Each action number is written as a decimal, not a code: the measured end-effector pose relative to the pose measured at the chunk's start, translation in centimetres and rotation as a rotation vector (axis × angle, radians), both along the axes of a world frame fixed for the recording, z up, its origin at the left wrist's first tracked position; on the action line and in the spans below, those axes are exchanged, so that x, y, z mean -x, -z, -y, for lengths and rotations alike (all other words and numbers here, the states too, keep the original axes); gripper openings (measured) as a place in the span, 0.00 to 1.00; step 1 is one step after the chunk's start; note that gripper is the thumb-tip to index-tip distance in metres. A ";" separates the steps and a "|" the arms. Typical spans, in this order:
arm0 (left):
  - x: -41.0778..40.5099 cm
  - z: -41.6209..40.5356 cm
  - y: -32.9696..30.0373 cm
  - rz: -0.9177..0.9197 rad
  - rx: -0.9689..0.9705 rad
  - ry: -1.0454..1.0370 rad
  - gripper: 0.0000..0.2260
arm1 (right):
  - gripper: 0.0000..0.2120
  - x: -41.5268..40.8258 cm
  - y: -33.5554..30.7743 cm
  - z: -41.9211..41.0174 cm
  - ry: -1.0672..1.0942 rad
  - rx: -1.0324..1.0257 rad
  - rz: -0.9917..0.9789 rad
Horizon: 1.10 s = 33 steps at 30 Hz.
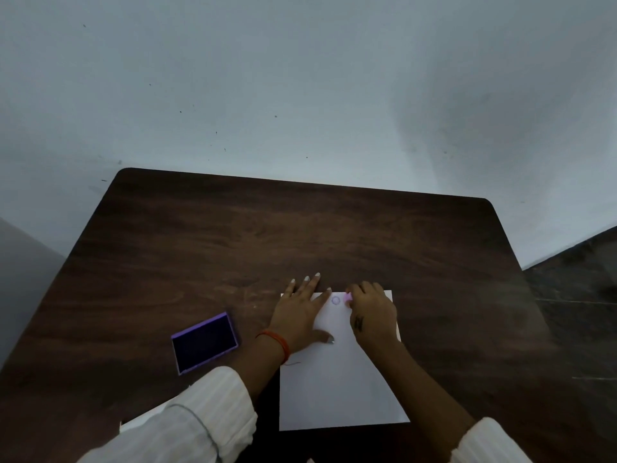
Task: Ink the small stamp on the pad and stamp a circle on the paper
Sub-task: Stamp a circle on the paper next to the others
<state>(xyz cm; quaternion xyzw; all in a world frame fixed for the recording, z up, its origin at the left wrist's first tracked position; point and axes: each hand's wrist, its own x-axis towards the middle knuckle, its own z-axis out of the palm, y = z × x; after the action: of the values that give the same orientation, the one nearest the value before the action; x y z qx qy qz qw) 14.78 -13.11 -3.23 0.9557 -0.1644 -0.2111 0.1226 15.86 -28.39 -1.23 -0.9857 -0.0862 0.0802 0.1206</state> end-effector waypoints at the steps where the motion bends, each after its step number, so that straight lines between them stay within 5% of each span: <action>1: 0.0 0.0 0.0 0.002 -0.005 0.002 0.41 | 0.13 -0.1 0.0 0.0 -0.013 0.002 -0.012; 28: -0.2 0.4 0.7 0.032 -0.022 0.005 0.41 | 0.12 0.0 0.9 0.8 -0.088 -0.089 0.023; 33: -0.1 0.3 0.2 0.008 -0.010 -0.004 0.41 | 0.12 -1.4 -0.8 0.7 0.045 -0.103 -0.193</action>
<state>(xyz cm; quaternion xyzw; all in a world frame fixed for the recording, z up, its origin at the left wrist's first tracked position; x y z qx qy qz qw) 14.86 -13.42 -3.39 0.9575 -0.1620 -0.2079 0.1175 17.23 -29.05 -0.41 -0.9676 -0.0558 0.1675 0.1806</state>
